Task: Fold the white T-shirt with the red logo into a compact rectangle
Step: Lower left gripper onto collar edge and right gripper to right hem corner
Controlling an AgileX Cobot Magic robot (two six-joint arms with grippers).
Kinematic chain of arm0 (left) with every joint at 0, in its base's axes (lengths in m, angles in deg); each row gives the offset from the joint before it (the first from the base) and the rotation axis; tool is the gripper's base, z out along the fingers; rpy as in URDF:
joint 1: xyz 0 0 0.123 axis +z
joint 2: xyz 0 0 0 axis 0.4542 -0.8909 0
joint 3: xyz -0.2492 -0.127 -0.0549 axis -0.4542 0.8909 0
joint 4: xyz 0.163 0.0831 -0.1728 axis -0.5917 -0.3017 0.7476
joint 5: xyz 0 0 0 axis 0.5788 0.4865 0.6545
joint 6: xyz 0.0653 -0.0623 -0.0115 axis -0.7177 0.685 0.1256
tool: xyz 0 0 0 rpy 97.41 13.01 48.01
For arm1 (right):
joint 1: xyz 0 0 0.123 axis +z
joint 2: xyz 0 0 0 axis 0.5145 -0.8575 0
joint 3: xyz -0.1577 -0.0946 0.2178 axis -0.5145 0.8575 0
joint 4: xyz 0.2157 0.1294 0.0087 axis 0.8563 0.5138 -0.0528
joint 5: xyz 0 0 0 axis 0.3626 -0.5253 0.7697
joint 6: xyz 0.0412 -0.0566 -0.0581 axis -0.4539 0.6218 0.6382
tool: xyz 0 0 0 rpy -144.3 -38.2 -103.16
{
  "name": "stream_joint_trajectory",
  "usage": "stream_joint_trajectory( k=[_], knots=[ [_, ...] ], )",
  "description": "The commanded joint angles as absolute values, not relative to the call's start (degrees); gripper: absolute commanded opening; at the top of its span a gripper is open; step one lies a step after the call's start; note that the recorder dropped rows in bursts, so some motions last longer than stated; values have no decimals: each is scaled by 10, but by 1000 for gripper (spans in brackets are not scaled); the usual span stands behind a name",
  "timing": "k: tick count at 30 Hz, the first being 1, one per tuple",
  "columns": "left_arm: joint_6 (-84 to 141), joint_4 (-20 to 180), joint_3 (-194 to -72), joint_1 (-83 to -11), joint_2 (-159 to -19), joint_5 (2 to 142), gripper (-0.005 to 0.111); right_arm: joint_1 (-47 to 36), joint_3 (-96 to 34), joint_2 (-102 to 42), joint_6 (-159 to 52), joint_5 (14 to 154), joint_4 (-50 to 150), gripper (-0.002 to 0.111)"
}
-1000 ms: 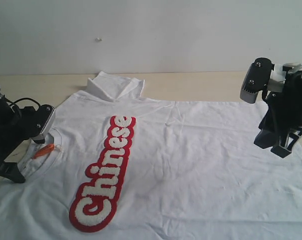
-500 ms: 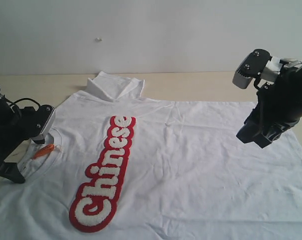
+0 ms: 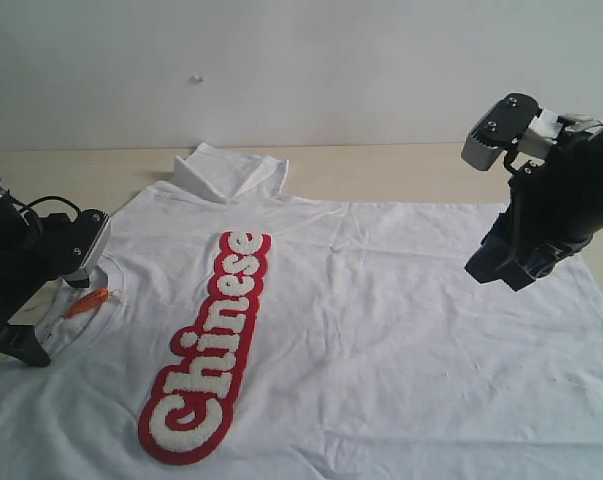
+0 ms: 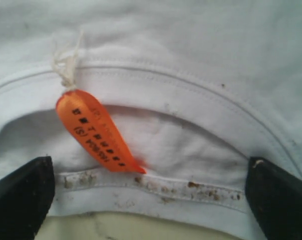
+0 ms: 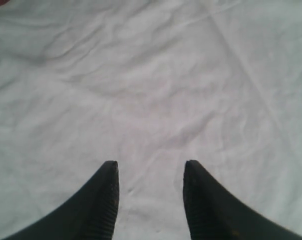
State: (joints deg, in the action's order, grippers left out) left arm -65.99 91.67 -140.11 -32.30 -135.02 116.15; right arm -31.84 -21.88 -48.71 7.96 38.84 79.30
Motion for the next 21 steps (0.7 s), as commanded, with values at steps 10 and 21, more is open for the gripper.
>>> stream_joint_trajectory(
  k=[10,21],
  knots=[
    [-659,913,-1395,-321,-1366,1165,104,-317,-224,-486,90,376,727,79],
    [-659,913,-1395,-321,-1366,1165,104,-317,-223,-490,173,357,579,105]
  ],
)
